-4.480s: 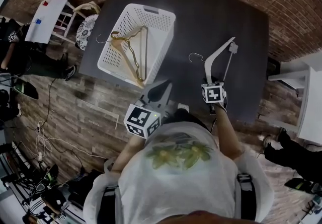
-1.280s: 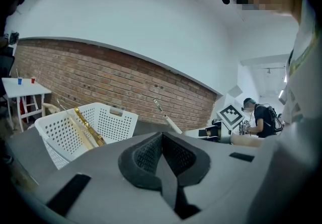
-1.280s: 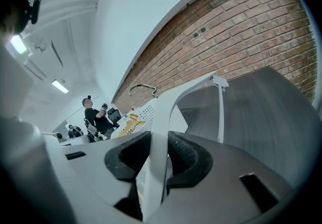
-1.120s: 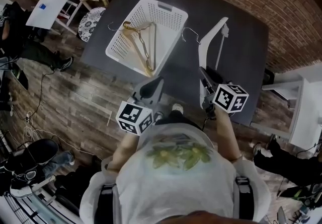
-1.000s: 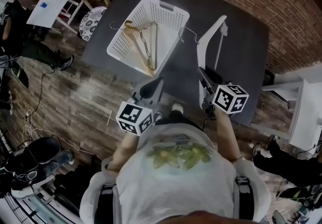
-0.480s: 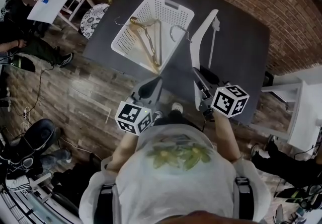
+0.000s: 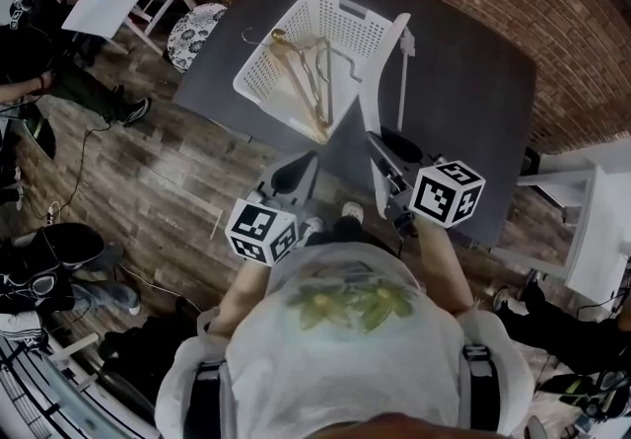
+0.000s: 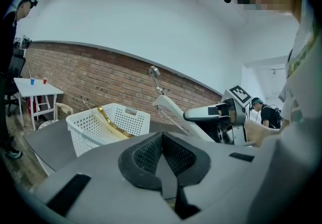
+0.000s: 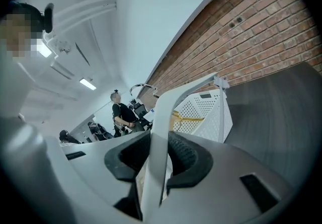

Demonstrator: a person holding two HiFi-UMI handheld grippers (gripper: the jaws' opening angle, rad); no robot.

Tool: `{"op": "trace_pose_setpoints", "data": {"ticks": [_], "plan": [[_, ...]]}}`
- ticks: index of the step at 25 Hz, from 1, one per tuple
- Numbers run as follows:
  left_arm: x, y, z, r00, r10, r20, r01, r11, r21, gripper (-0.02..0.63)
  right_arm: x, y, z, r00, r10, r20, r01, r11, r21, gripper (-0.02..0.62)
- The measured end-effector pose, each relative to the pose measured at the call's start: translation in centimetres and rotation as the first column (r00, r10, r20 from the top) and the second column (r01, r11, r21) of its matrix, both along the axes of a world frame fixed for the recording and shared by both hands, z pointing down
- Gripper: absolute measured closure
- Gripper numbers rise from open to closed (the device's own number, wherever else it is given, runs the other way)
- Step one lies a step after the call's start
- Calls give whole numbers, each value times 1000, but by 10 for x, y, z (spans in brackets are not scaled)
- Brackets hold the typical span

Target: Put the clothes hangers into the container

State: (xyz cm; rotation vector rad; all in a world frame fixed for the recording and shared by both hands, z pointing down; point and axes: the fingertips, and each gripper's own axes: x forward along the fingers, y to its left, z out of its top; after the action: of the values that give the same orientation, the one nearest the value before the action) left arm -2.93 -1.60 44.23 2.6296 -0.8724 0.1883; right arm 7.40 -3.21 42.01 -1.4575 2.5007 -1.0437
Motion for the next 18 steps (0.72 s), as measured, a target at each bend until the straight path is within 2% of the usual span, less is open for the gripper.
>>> {"op": "trace_pose_setpoints", "data": {"ticks": [9, 18], "plan": [[-20, -4, -4, 999, -51, -14, 51, 999, 3, 577, -40, -10, -7, 995, -103, 18, 103, 995, 1, 469], [-38, -14, -5, 993, -121, -5, 121, 993, 2, 577, -63, -24, 0, 982, -180, 60, 182, 983, -37, 469]]}}
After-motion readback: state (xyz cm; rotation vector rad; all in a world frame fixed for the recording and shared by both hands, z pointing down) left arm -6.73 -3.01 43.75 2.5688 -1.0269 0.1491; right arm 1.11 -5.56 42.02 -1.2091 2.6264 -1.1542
